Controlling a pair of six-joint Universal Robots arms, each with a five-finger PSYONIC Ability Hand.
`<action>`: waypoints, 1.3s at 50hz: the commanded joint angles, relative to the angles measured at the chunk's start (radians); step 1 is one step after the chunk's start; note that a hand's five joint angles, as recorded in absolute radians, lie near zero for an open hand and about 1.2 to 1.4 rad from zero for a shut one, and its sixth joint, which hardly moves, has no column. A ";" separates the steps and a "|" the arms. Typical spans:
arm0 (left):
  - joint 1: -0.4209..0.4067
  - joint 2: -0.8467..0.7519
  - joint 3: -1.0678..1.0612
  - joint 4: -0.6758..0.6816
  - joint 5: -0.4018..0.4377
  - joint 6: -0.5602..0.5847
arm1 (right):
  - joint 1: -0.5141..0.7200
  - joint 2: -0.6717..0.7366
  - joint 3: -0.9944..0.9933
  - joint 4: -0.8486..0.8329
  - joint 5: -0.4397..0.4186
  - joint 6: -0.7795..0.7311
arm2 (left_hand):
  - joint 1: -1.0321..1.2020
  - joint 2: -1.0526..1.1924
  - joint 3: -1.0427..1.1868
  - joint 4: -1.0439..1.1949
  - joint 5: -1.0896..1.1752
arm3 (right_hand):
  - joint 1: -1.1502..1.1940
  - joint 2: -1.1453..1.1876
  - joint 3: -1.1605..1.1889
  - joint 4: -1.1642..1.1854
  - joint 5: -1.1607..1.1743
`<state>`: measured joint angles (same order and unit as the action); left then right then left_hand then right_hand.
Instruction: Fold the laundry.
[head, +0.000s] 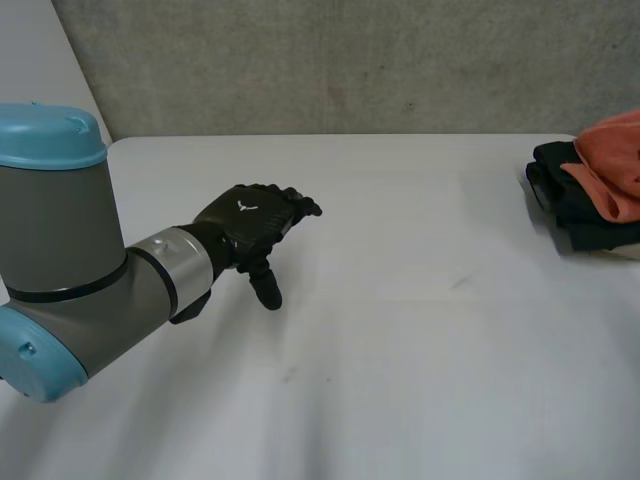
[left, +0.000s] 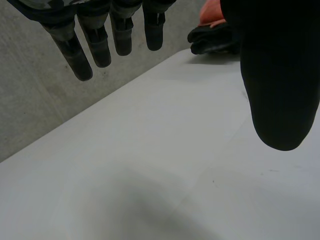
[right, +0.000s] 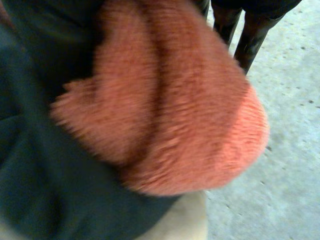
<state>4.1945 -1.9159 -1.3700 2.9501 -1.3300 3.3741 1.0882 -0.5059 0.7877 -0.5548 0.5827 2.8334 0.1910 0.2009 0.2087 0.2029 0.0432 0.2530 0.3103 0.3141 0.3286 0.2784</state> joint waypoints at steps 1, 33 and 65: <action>0.001 0.003 0.000 0.000 0.000 0.001 | 0.006 -0.204 0.102 0.062 0.236 -0.005 | 0.017 0.007 -0.001 0.005 -0.010 | -0.079 -0.136 -0.140 -0.154 -0.278; 0.007 0.003 -0.031 0.006 0.002 -0.001 | 0.240 -0.435 0.117 0.415 0.425 -0.022 | 0.017 0.007 -0.001 0.005 -0.010 | -0.079 -0.136 -0.140 -0.154 -0.278; 0.081 0.063 -0.129 0.007 0.011 0.005 | 0.158 0.210 -0.441 0.458 0.635 -0.020 | 0.014 0.004 -0.004 0.002 -0.013 | -0.079 -0.136 -0.140 -0.154 -0.278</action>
<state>4.2759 -1.8619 -1.4849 2.9570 -1.3190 3.3765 1.2915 -0.3348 0.3961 -0.0952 1.1801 2.8135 0.1910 0.2009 0.2087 0.2029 0.0432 0.1839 0.2253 0.2025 0.2291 0.0640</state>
